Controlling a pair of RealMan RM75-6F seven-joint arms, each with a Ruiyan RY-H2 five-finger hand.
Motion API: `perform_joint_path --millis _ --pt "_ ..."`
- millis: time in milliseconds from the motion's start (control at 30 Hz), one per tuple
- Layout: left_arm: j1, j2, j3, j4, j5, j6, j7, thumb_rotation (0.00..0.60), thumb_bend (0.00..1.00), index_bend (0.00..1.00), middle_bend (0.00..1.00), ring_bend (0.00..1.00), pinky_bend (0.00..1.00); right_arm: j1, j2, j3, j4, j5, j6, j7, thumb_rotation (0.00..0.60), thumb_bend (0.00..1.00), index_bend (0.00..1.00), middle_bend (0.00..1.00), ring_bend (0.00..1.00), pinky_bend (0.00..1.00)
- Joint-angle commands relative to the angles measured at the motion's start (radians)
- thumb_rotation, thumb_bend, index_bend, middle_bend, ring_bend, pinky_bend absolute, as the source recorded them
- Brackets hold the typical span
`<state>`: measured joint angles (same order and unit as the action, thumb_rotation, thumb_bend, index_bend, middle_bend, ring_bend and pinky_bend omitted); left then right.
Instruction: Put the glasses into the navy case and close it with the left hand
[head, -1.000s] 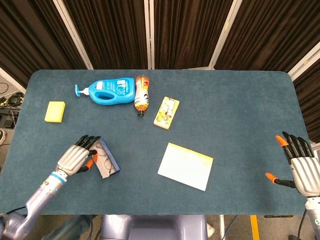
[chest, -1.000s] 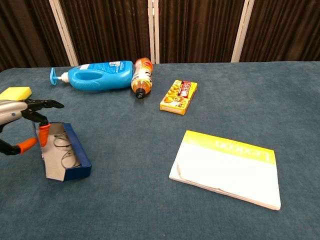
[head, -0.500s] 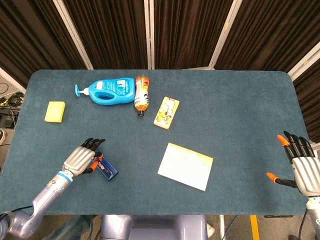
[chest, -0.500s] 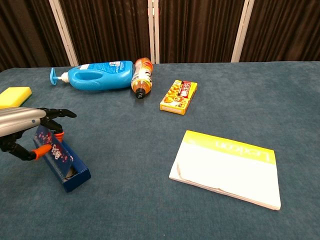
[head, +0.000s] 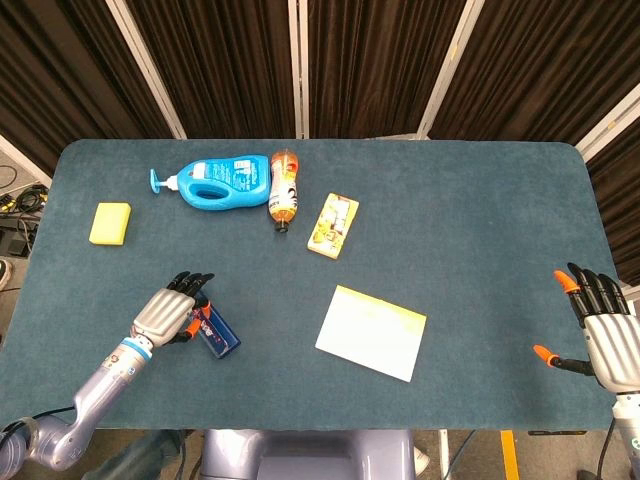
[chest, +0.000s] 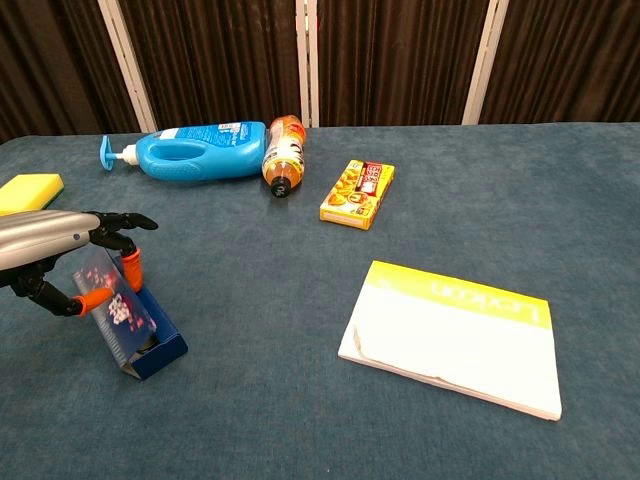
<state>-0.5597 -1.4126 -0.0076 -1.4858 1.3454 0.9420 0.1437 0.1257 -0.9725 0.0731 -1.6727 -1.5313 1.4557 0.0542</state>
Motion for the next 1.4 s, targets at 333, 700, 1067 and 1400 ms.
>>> perform_joint_path --millis 333,700,1067,1400 --pt "0.009 0.015 -0.020 0.000 0.054 0.065 -0.073 0.600 0.40 0.00 0.00 0.00 0.00 0.000 -0.001 0.001 -0.001 0.003 -0.002 -0.004 0.600 0.00 0.00 0.00 0.00 0.00" --pt "-0.056 0.100 0.041 -0.007 0.110 -0.089 -0.100 0.593 0.00 0.00 0.00 0.00 0.00 0.000 -0.002 0.000 -0.004 0.002 -0.001 -0.012 0.600 0.00 0.00 0.00 0.00 0.00" --pt "-0.107 0.008 0.040 0.099 0.154 -0.111 -0.031 0.598 0.00 0.12 0.00 0.00 0.01 0.003 -0.007 0.005 0.004 0.019 -0.010 -0.015 0.600 0.00 0.00 0.00 0.00 0.00" --pt "-0.117 -0.008 0.052 0.125 0.157 -0.123 -0.041 0.600 0.03 0.36 0.18 0.21 0.31 0.006 -0.011 0.006 0.009 0.024 -0.019 -0.018 0.600 0.00 0.00 0.00 0.00 0.00"
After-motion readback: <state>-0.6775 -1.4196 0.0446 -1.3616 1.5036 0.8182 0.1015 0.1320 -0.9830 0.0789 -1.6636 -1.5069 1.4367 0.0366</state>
